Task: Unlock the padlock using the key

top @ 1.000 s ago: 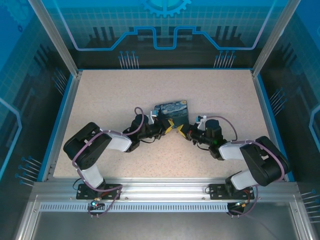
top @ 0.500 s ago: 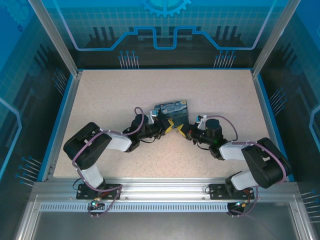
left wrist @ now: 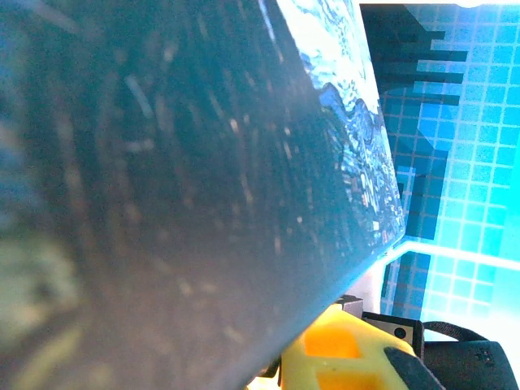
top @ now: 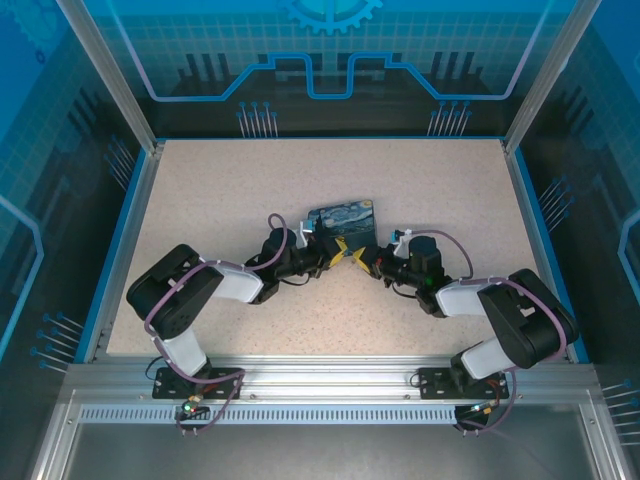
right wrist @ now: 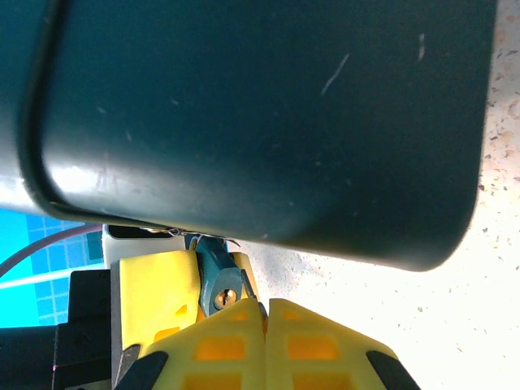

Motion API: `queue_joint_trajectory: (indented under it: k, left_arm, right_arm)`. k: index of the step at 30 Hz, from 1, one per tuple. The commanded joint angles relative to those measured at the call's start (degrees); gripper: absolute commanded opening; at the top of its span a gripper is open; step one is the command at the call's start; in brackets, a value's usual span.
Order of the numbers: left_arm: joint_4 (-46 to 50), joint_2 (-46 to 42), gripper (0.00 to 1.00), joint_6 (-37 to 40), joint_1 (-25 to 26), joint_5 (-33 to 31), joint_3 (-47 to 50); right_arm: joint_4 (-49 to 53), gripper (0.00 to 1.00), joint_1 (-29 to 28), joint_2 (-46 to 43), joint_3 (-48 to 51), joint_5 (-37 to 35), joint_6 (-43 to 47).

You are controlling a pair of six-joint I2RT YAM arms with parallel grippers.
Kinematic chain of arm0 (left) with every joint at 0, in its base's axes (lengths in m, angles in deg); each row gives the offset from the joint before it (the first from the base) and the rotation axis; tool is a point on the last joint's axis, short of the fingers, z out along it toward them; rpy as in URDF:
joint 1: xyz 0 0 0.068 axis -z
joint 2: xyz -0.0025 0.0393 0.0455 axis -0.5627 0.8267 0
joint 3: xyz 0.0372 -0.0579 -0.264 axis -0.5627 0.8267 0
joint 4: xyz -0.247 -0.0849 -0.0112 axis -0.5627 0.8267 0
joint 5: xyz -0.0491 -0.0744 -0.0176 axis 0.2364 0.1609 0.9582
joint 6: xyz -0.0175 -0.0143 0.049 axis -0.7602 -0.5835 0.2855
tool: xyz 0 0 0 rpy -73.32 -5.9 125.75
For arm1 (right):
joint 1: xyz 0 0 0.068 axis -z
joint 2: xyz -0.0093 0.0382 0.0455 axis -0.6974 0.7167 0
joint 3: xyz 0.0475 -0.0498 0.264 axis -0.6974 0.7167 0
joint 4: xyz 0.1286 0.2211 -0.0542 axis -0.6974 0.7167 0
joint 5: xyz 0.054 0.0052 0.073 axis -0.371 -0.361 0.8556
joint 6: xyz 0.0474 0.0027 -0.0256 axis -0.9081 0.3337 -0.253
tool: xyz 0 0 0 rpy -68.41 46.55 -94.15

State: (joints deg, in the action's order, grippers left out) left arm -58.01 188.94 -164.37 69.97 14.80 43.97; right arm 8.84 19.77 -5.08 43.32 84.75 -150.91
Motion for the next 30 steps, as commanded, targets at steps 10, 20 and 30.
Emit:
queue_joint_trajectory:
  k: [10, 20, 30]
  left_arm:
    - [-2.93, -0.84, 0.0, -0.53, -0.04, 1.66, -1.5]
    - [-2.68, -0.77, 0.0, -0.33, -0.04, 1.25, -1.16]
    - [-2.25, -0.91, 0.0, -0.42, 0.01, 0.96, -1.16]
  right_arm:
    - [1.23, 0.0, -0.56, -3.01, -0.1, -0.98, 1.52]
    - [4.33, 0.0, -0.51, -3.75, -1.18, -0.5, 2.68]
    - [15.38, 0.0, -0.17, -9.41, 0.84, -2.0, 8.36]
